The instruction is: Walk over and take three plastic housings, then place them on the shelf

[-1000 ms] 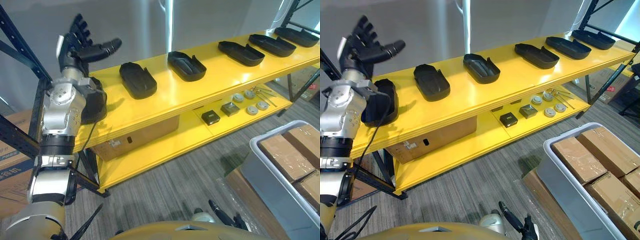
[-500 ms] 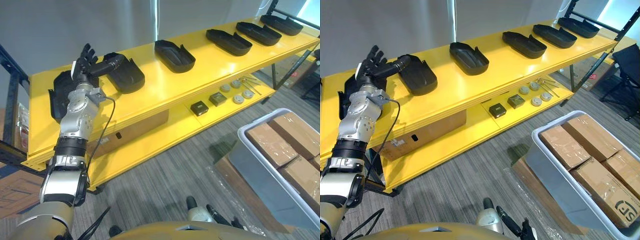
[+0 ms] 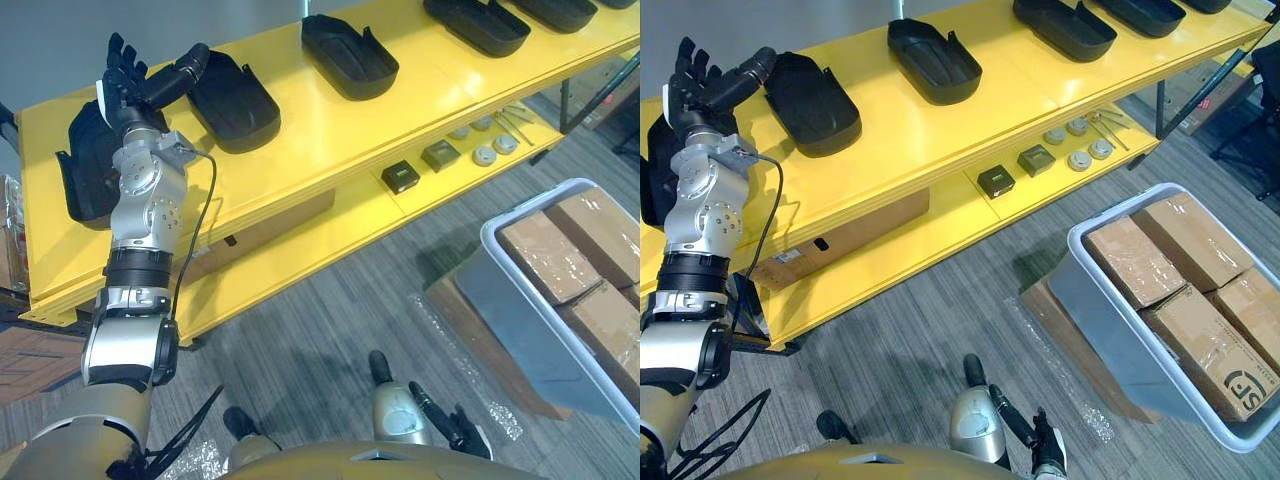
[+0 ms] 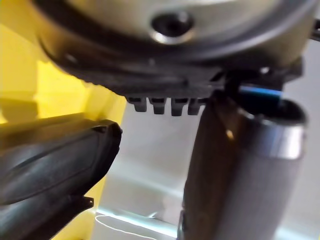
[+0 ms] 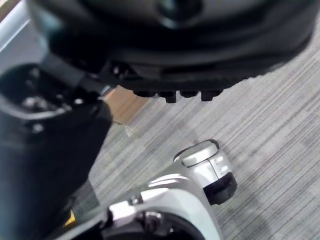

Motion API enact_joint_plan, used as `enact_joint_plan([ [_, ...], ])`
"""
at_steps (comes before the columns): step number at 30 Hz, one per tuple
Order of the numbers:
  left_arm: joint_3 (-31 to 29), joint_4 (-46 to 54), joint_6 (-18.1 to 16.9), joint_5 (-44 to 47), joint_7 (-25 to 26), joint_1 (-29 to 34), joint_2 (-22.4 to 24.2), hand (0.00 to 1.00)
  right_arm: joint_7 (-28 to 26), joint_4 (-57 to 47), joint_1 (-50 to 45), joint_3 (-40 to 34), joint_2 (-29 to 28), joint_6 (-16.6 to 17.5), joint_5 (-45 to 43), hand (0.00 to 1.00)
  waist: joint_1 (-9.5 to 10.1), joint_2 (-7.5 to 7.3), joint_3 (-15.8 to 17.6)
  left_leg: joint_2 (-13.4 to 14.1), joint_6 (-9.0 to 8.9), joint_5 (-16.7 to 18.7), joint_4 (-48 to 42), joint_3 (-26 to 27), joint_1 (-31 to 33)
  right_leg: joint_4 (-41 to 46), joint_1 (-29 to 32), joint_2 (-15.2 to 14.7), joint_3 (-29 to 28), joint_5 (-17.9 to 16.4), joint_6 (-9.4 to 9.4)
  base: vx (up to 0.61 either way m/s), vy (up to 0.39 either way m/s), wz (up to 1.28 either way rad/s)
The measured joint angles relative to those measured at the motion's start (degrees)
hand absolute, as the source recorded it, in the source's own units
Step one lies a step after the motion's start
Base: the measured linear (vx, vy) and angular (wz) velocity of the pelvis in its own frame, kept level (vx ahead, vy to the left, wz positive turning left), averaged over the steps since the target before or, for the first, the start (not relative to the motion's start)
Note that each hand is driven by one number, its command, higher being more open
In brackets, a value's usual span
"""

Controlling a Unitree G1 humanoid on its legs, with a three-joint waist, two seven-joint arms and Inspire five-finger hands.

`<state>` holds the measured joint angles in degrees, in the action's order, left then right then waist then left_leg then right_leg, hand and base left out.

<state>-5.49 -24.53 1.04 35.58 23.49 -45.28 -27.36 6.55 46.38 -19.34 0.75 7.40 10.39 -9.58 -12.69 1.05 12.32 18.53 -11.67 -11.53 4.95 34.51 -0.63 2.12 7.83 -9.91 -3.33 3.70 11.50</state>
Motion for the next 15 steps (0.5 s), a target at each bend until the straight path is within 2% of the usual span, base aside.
enact_joint_plan([
  [10,0.0,-3.2,3.1,0.2,2.7,-0.3,0.0,1.00,0.1,-2.4,0.1,1.9,1.6,0.1,-2.0,1.00,0.13,1.17,2.3,-0.1,0.02,0.0,0.0,1.1,0.2,0.8,1.1,0.0,-0.7,0.0,0.03,0.00,-0.002,-0.03],
  [15,0.0,-5.3,3.9,1.2,3.3,-0.4,0.0,1.00,0.2,-2.5,0.1,2.3,1.7,0.2,-4.5,1.00,0.46,1.18,3.1,-0.1,0.02,0.0,0.0,1.3,0.4,0.8,1.6,0.0,-0.8,0.0,0.04,0.00,-0.001,-0.01],
])
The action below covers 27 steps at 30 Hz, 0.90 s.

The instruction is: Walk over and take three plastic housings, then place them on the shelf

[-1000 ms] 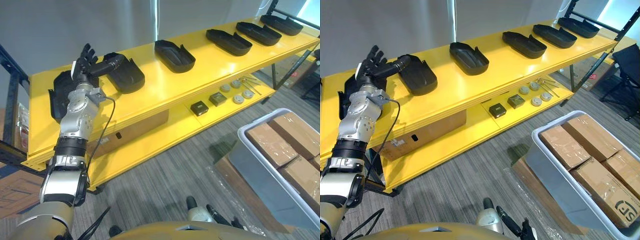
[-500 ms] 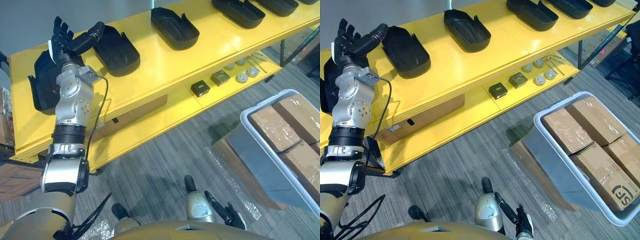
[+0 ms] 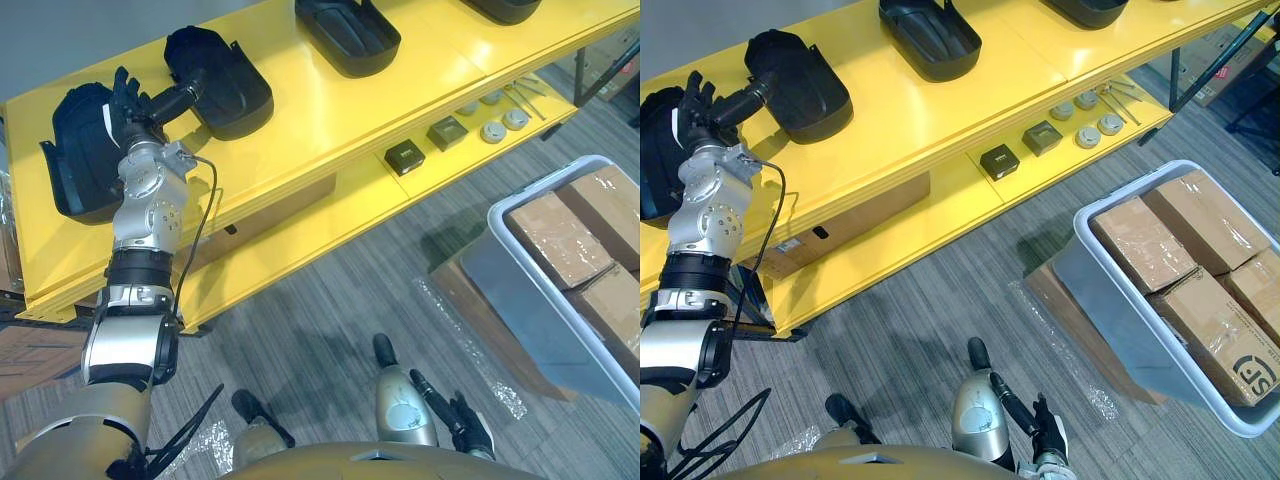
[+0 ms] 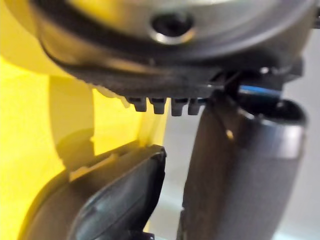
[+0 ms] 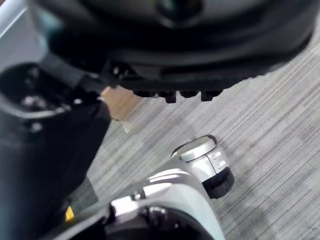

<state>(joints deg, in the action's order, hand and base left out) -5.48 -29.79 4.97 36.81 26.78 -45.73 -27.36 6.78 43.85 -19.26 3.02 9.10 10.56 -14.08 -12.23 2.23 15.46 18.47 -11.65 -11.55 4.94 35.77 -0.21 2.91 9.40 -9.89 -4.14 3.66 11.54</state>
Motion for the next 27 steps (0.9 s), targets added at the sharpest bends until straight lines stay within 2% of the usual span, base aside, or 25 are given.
enact_joint_plan([
  [6,0.0,-1.7,0.3,1.0,1.4,-3.0,0.1,1.00,0.0,-0.2,0.2,0.0,-0.1,0.0,-0.9,1.00,1.05,-0.26,1.2,0.0,0.10,-0.1,0.0,0.1,0.8,0.3,0.8,0.0,-0.2,0.0,-0.01,0.00,-0.001,-0.01],
  [18,-1.1,-3.7,-0.3,0.9,6.4,-6.0,0.1,1.00,0.1,-0.3,1.1,1.5,0.1,0.0,-2.2,1.00,1.02,-1.16,2.2,0.0,0.11,-0.1,0.0,0.2,1.1,0.9,1.6,0.0,-0.2,-0.1,0.00,0.00,0.000,0.00],
  [27,-0.9,-2.1,-8.3,0.6,3.8,-6.3,0.4,1.00,0.7,-0.3,1.4,2.0,0.0,0.5,-2.1,1.00,0.88,-1.75,2.6,0.0,0.15,-0.2,0.0,0.2,1.4,0.9,1.8,0.0,-0.2,-0.1,-0.01,0.01,0.000,0.00],
])
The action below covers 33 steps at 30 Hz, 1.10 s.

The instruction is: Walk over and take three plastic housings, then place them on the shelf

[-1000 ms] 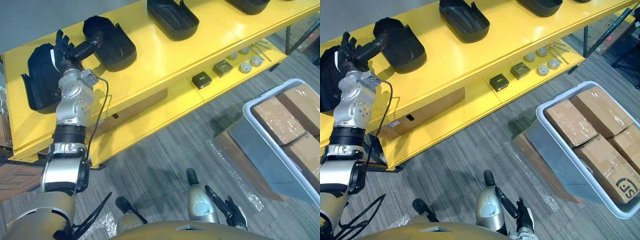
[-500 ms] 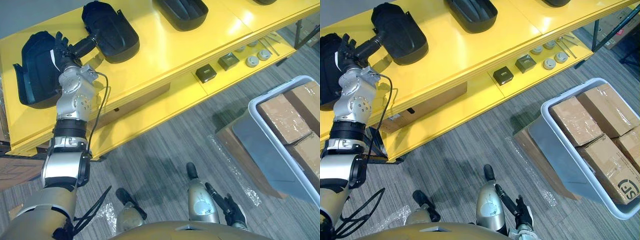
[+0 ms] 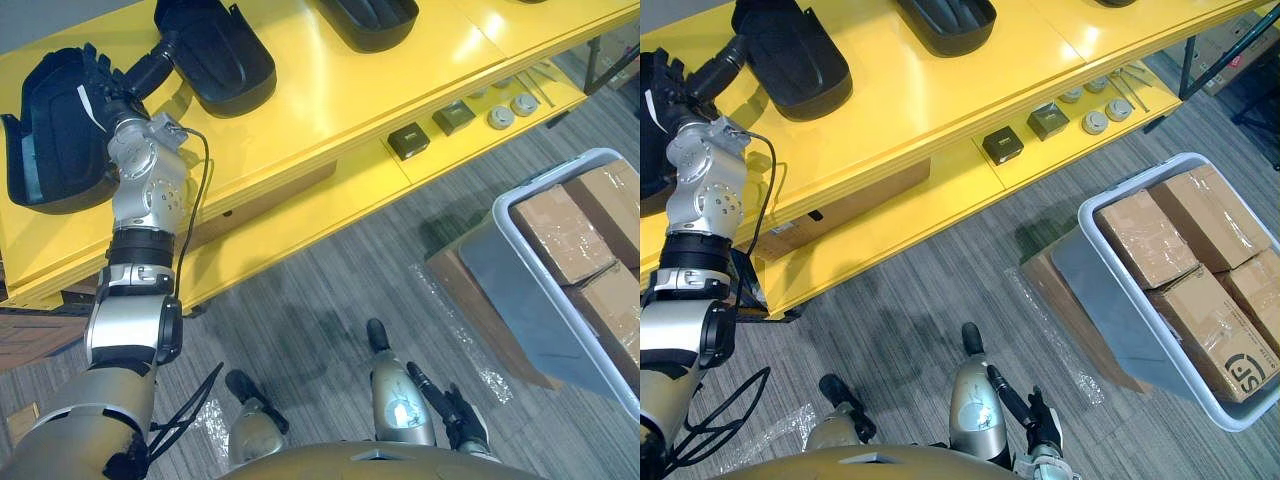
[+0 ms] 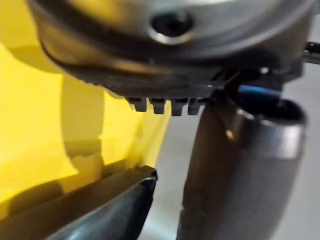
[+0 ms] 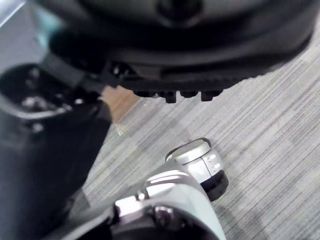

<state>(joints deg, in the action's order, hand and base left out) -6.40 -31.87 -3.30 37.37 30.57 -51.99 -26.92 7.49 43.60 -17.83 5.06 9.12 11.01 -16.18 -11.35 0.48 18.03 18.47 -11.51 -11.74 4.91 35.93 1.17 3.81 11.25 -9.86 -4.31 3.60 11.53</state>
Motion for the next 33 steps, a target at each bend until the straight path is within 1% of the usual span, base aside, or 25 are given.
enact_joint_plan([
  [2,0.8,2.6,-1.8,-1.2,-0.7,0.0,0.0,1.00,0.6,0.0,0.0,-0.1,0.0,0.4,0.0,1.00,0.06,0.00,0.0,0.0,0.01,0.0,0.0,-0.1,-0.3,0.0,-0.4,0.0,0.2,0.0,0.00,0.00,0.000,0.00],
  [4,2.2,8.2,-4.2,-4.8,-1.4,0.0,0.0,1.00,1.3,-0.2,0.1,-0.6,-0.1,1.2,0.0,1.00,0.24,-0.01,0.0,0.0,0.01,0.0,0.0,-0.2,-1.1,0.0,-1.5,-0.1,0.7,-0.1,-0.04,0.02,0.001,0.04],
  [7,2.3,16.8,-5.6,-6.4,-3.1,1.1,-0.1,1.00,1.6,-1.4,0.3,-2.1,-0.8,1.2,0.2,1.00,0.45,-0.04,0.0,0.0,0.01,0.0,0.0,-0.1,-3.6,0.0,-4.0,-0.1,0.9,-0.9,-0.02,0.01,0.001,0.01],
  [8,1.9,22.6,-6.6,-6.4,-4.5,4.6,-0.3,1.00,1.4,-1.6,0.4,-3.2,-1.2,1.1,1.5,1.00,0.43,0.21,-0.2,0.0,0.09,0.3,0.0,-0.1,-5.4,0.1,-5.9,-0.1,1.2,-1.6,-0.02,0.00,0.000,0.00],
  [9,1.8,23.8,-6.8,-6.4,-4.9,5.6,-0.3,1.00,1.3,-1.6,0.5,-3.4,-1.3,1.0,1.9,1.00,0.45,0.29,-0.3,0.1,-0.02,0.5,0.0,-0.1,-5.8,0.1,-6.3,-0.1,1.3,-1.7,0.00,0.02,-0.003,0.04],
  [10,1.2,28.3,-7.3,-6.4,-6.6,10.1,-0.3,1.00,1.0,-1.6,0.4,-4.3,-1.3,0.8,3.2,1.00,0.46,0.89,-0.8,0.1,-0.13,0.9,0.0,-0.2,-6.7,0.1,-7.4,-0.1,1.6,-2.1,-0.01,0.02,-0.004,0.14],
  [11,0.4,34.0,-7.8,-6.3,-8.6,17.4,0.6,1.00,0.4,-0.9,0.3,-5.7,-1.5,0.6,4.7,1.00,0.67,1.98,-2.1,0.1,0.03,1.4,0.0,-0.9,-7.1,0.1,-8.5,-0.3,2.4,-2.7,0.01,0.02,-0.004,0.23],
  [12,0.0,36.1,-7.8,-6.3,-9.8,20.7,1.5,1.00,0.3,-0.4,0.1,-6.4,-1.6,0.6,4.8,1.00,0.96,2.48,-2.8,0.1,0.33,1.7,-0.1,-1.5,-7.2,0.1,-8.9,-0.4,2.9,-3.0,0.07,0.04,-0.009,0.41],
  [13,-0.8,39.3,-7.8,-6.3,-11.8,27.1,4.2,1.00,0.4,1.1,-0.1,-8.2,-2.1,0.6,5.1,1.00,1.85,3.36,-3.8,0.0,0.41,1.9,-0.1,-2.9,-7.3,0.2,-10.2,-0.5,4.3,-3.6,0.08,0.04,-0.011,0.51],
  [14,-1.5,40.8,-7.8,-6.3,-13.4,31.8,6.4,1.00,0.5,2.5,-0.1,-9.5,-2.2,0.6,5.7,1.00,2.37,3.91,-4.6,0.0,0.61,2.1,-0.1,-4.4,-7.2,0.2,-11.2,-0.7,5.7,-4.3,0.03,0.05,-0.017,0.77],
  [15,-2.3,41.3,-7.8,-6.4,-15.1,37.0,8.9,1.00,0.7,3.9,-0.4,-10.4,-2.3,0.6,6.6,1.00,3.23,4.33,-5.3,-0.4,0.95,2.4,-0.1,-6.6,-6.9,0.3,-12.5,-1.1,7.5,-5.2,0.44,0.02,-0.012,0.72],
  [16,-2.8,41.3,-7.8,-6.4,-16.0,39.4,9.9,1.00,1.0,4.5,-0.5,-10.8,-2.3,0.6,7.0,1.00,3.69,4.44,-5.9,-0.7,1.00,2.6,-0.1,-8.0,-6.4,0.2,-12.5,-1.4,8.2,-5.5,0.53,0.00,0.001,0.71],
  [17,-4.2,41.3,-7.8,-6.3,-17.2,43.7,11.1,1.00,1.4,5.5,-0.5,-11.5,-2.3,0.7,8.1,1.00,4.88,4.52,-6.6,-1.9,0.38,3.9,0.0,-11.5,-5.6,0.2,-12.7,-2.2,9.1,-5.9,0.82,0.01,0.025,0.44],
  [18,-5.4,41.3,-7.9,-6.8,-17.6,47.1,11.3,1.00,1.9,6.0,-0.4,-12.3,-2.2,1.1,9.1,1.00,6.51,4.42,-6.7,-2.7,0.23,4.3,0.0,-13.3,-5.5,0.1,-13.3,-2.7,9.4,-5.9,1.01,0.02,0.035,0.33],
  [19,-6.0,41.3,-8.1,-7.0,-17.5,48.7,11.3,1.00,2.1,6.0,-0.3,-12.7,-2.4,1.6,9.1,1.00,6.93,4.24,-6.8,-3.1,0.35,4.4,0.0,-13.7,-5.5,0.0,-13.5,-3.1,9.7,-5.9,1.18,0.05,0.043,0.26],
  [20,-7.2,41.3,-9.0,-8.1,-17.5,51.6,11.3,1.00,2.6,6.1,-0.3,-13.1,-3.0,2.7,9.1,1.00,7.32,3.75,-7.1,-3.9,1.02,4.2,0.0,-14.5,-5.4,0.0,-14.3,-3.9,10.3,-6.0,1.41,0.06,0.039,0.25],
  [22,-8.3,41.9,-10.7,-9.0,-17.5,56.5,11.3,1.00,3.4,5.9,-0.3,-14.1,-4.2,4.4,9.1,1.00,8.40,2.92,-8.7,-4.6,1.03,4.2,-0.1,-14.7,-5.4,-0.4,-14.5,-4.5,10.3,-6.1,1.56,0.08,0.035,0.13],
  [24,-8.8,43.1,-10.8,-9.9,-17.5,60.1,11.3,1.00,4.0,4.8,-0.2,-14.4,-5.0,5.2,9.0,1.00,8.47,2.48,-10.2,-4.7,0.93,4.1,-0.1,-15.1,-5.5,-1.1,-15.1,-4.5,10.3,-6.0,1.60,0.09,0.001,0.02],
  [25,-8.4,43.4,-10.8,-12.4,-17.9,62.0,11.3,1.00,4.0,4.1,-0.2,-14.4,-5.1,5.4,9.0,1.00,8.47,2.44,-11.1,-4.7,0.88,4.2,-0.1,-15.3,-5.6,-1.2,-15.6,-4.5,10.3,-6.0,1.60,0.08,-0.011,0.04],
  [27,-7.8,43.3,-10.8,-14.9,-18.5,62.6,11.4,1.00,4.1,3.6,-0.1,-14.0,-4.9,5.5,9.1,1.00,8.51,2.54,-11.3,-4.7,0.86,4.2,-0.1,-15.6,-5.7,-1.1,-15.8,-4.5,10.5,-6.0,1.57,0.03,-0.010,0.06],
  [28,-7.4,43.1,-10.6,-17.6,-19.1,62.8,11.4,1.00,4.1,3.3,0.1,-13.6,-4.7,5.5,9.2,1.00,8.57,2.64,-11.4,-4.7,0.86,4.2,-0.1,-15.7,-5.7,-1.0,-15.8,-4.5,10.5,-6.0,1.54,0.00,0.000,0.00],
  [31,-5.8,41.5,-10.2,-22.3,-21.9,63.1,11.3,1.00,4.0,3.3,0.4,-13.1,-4.6,5.5,9.6,1.00,9.02,2.94,-11.6,-4.7,0.89,4.2,-0.1,-15.9,-5.9,-0.9,-15.8,-4.5,10.7,-6.1,1.38,-0.04,-0.007,0.01],
  [33,-4.7,41.0,-8.7,-24.6,-23.9,63.4,11.1,1.00,3.9,3.4,0.3,-12.7,-4.3,5.5,9.4,1.00,9.18,3.03,-11.7,-4.7,0.94,4.0,0.0,-16.2,-6.0,-0.9,-16.0,-4.5,11.0,-6.4,0.81,-0.08,-0.014,0.06],
])
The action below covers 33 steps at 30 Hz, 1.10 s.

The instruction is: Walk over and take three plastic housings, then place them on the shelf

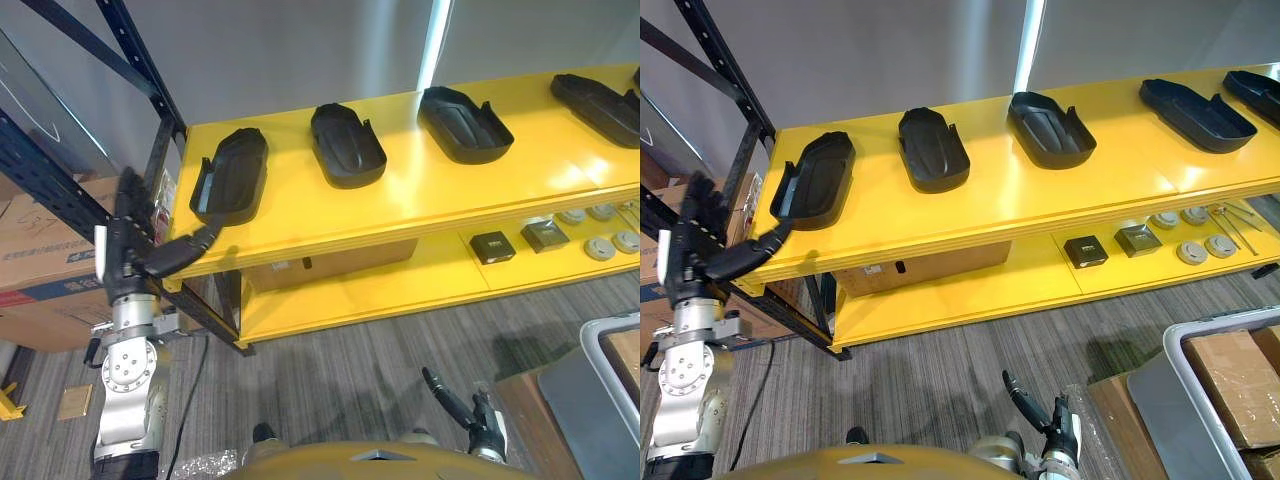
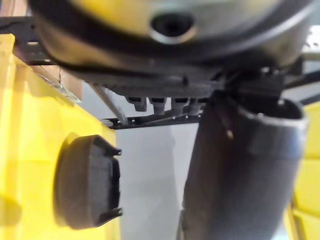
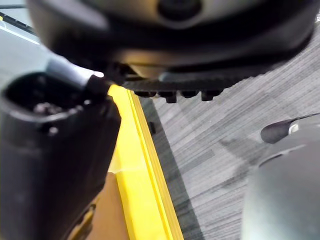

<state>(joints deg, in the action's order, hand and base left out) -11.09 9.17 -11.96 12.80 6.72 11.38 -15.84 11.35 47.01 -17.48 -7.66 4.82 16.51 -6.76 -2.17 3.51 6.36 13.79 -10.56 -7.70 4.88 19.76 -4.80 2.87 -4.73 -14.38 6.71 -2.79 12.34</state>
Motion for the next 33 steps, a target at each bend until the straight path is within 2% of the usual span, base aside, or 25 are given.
enact_joint_plan([
  [6,2.3,-2.5,6.1,0.9,-6.4,0.4,-1.0,1.00,-1.6,1.7,0.1,0.7,0.8,0.0,-0.4,1.00,0.08,-0.08,-0.1,0.0,-0.11,-0.2,0.2,-0.7,0.1,-0.1,-0.2,0.0,0.5,-0.3,-0.52,-0.06,-0.006,0.04],
  [10,3.9,-4.6,8.9,1.1,-7.2,0.7,-1.2,1.00,-2.5,3.9,0.0,0.9,1.0,-1.0,-0.4,1.00,0.22,-0.70,-0.5,0.0,-0.15,0.0,0.2,-0.9,0.4,-0.3,-0.2,0.0,0.6,-0.3,-0.53,-0.01,-0.001,0.01],
  [18,4.6,-4.5,9.0,1.1,-6.9,2.0,-2.2,1.00,-3.5,5.0,-0.2,0.2,1.3,-1.1,-0.4,1.00,0.25,-0.24,-1.1,0.0,-0.46,0.1,0.1,-0.7,0.4,-1.0,-0.4,0.0,0.6,-0.1,-0.26,0.00,0.000,0.00],
  [26,4.7,-7.6,7.1,3.6,-4.1,-0.1,-2.3,1.00,-3.7,5.2,0.3,0.1,1.3,-1.3,-0.4,1.00,-1.21,-0.35,-1.0,0.0,-0.66,0.4,0.0,-0.3,0.3,-1.1,-0.2,0.0,0.2,0.1,-0.05,0.00,0.000,-0.02],
  [30,4.7,-8.0,7.1,7.9,-3.8,-0.8,-2.3,1.00,-3.7,6.1,0.3,0.1,1.3,-1.3,-0.4,1.00,-1.45,-0.38,-1.0,0.0,-0.68,0.6,0.0,0.5,0.1,-1.1,0.4,0.0,-0.7,0.3,0.25,0.00,0.000,-0.10],
  [33,4.8,-8.0,7.2,16.0,-5.8,-1.3,-2.2,1.00,-3.8,6.4,0.1,-0.3,1.3,-1.5,-0.4,1.00,-1.81,-0.40,-1.0,0.0,-0.73,0.7,0.0,0.6,0.1,-1.1,0.4,0.0,-0.7,0.3,0.27,0.00,0.000,0.00],
])
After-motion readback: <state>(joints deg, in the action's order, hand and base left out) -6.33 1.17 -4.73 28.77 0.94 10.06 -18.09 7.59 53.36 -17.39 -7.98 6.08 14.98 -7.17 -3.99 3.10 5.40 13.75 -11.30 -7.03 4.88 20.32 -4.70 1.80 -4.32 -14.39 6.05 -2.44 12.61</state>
